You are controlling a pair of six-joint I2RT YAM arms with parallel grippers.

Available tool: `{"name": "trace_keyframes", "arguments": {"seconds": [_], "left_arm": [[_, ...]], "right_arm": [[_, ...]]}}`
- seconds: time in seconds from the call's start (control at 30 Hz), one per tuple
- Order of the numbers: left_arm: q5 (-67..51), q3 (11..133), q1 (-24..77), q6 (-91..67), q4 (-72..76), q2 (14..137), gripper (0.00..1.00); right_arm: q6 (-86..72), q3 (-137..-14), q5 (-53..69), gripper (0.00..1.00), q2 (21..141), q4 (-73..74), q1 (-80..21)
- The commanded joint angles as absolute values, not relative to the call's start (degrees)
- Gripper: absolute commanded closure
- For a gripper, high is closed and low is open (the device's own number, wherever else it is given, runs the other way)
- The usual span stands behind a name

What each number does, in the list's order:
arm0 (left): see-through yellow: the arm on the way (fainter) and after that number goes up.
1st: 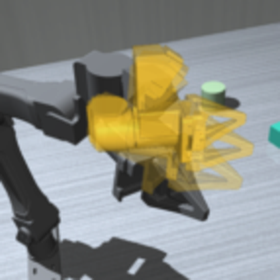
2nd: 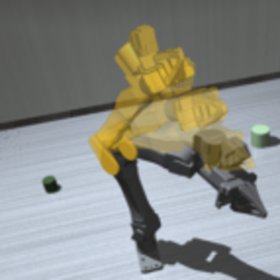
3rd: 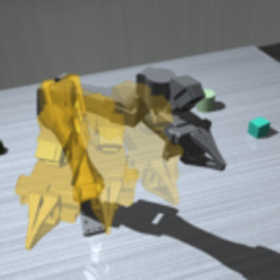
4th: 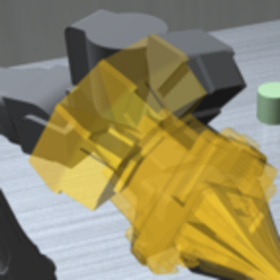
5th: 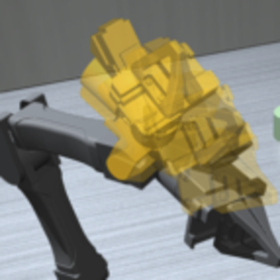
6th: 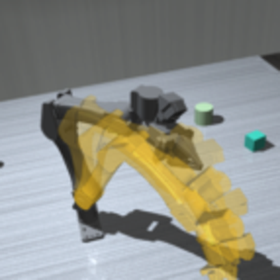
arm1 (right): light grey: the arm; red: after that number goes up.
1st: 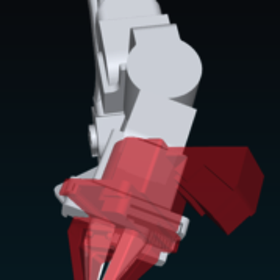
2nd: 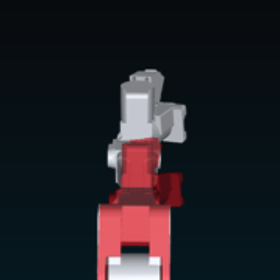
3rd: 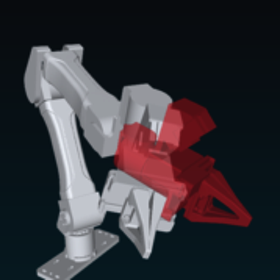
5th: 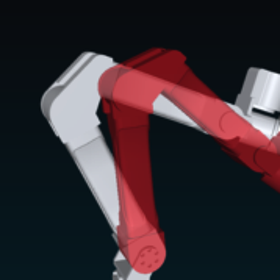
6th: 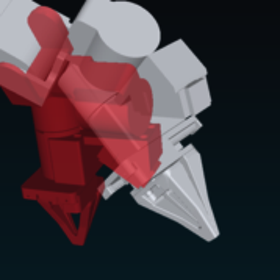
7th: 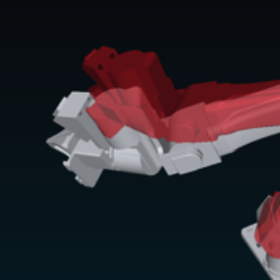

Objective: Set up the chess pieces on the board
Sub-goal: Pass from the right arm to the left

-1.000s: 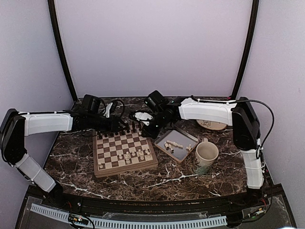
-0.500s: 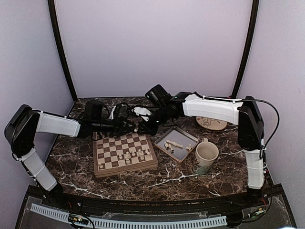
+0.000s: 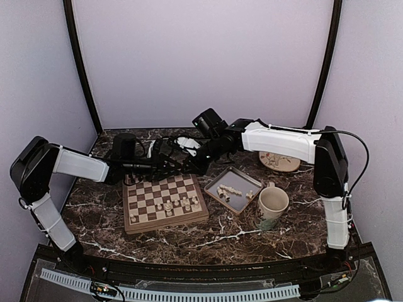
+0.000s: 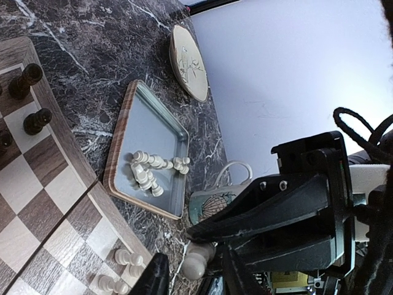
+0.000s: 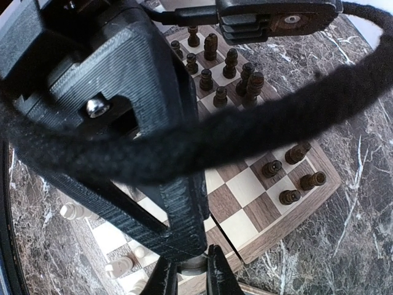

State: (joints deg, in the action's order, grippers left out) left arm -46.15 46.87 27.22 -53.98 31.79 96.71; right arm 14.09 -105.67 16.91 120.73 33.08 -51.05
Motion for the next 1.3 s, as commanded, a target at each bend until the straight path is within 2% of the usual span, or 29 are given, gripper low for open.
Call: {"name": "trace_keyframes", "arguments": {"seconds": [0.0, 0.5, 0.9, 1.03, 1.13, 1.27], "left_arm": [[-48.64, 45.73, 27.09, -55.51, 36.02, 96.62, 0.71], [-50.87, 45.19, 27.16, -59.84, 43.04, 98.72, 0.8], [-51.42, 45.03, 27.17, -59.3, 43.93, 98.7, 0.94], [-50.31, 46.3, 27.1, -53.35, 35.86, 96.43, 0.94], [-46.46, 48.62, 27.08, -44.26, 23.06, 92.59, 0.94], [-35.26, 52.68, 27.13, -30.21, 3.8, 86.55, 0.94]], "right_arm": [[13.01, -107.93, 17.17, 0.94, 122.24, 32.59, -50.63], [12.64, -107.58, 18.37, 0.93, 122.23, 32.61, -50.63], [12.66, -107.53, 18.59, 0.89, 121.85, 32.91, -50.41], [12.52, -107.17, 19.92, 0.77, 120.28, 33.9, -49.25], [12.98, -104.68, 22.64, 0.68, 117.35, 34.06, -47.3], [12.8, -100.37, 27.13, 0.64, 113.08, 33.81, -43.3]]}}
